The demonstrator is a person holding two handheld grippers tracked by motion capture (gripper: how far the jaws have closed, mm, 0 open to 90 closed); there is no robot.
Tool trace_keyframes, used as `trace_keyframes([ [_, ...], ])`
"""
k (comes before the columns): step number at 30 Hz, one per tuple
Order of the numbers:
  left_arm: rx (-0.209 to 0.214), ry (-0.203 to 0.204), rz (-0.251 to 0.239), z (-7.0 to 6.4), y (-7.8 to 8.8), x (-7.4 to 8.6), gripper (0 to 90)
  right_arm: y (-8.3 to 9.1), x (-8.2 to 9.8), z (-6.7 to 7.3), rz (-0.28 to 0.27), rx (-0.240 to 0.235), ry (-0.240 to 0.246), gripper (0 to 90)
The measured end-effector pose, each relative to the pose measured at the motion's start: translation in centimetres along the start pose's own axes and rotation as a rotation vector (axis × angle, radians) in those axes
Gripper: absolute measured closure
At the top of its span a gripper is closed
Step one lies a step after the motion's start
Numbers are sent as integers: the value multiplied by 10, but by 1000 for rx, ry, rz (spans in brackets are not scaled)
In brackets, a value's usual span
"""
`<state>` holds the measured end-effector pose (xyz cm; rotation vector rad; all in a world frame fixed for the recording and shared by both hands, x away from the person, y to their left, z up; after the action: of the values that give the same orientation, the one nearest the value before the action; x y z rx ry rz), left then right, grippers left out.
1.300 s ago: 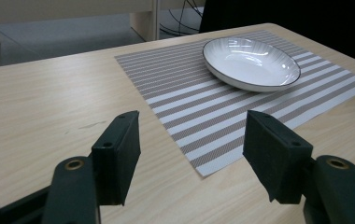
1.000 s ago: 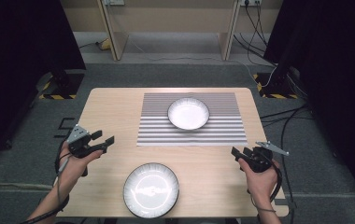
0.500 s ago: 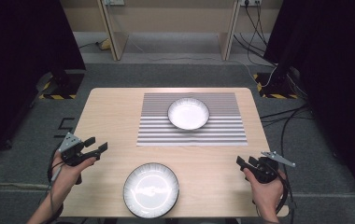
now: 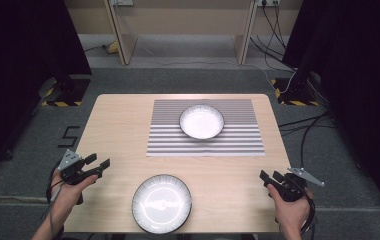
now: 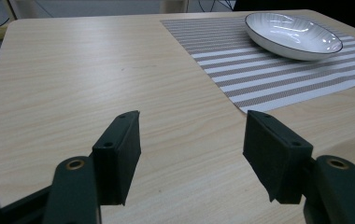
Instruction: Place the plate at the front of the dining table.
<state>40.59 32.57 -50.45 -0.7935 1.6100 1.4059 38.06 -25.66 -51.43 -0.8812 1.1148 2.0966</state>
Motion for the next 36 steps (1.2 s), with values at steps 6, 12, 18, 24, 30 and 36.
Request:
trace_keyframes([
  [6,-15,16,9,8,1,8,362,6,4,-10,-16,20,-14,438],
  [12,-31,33,17,15,0,15,363,9,9,-17,-20,33,-28,438],
  [18,-47,38,22,22,-1,21,363,12,14,-23,-22,44,-33,438],
  [24,-70,44,28,30,-4,29,363,12,17,-31,-26,65,-39,438],
  [30,-92,46,37,37,-7,38,363,12,22,-38,-31,84,-35,438],
  [36,-100,67,27,39,-8,41,363,14,24,-42,-45,91,-36,438],
])
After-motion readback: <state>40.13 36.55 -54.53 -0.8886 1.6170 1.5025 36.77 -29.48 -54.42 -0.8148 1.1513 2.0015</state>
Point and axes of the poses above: each handheld gripper's, and its own axes: y roughly backward along the jaws, x roughly out of its underside, z roughly to its left, the point moved 7 cm from there along -y, roughly forward along the jaws, and after that the axes turned 13 degrees about -x, right-handed, at the moved point
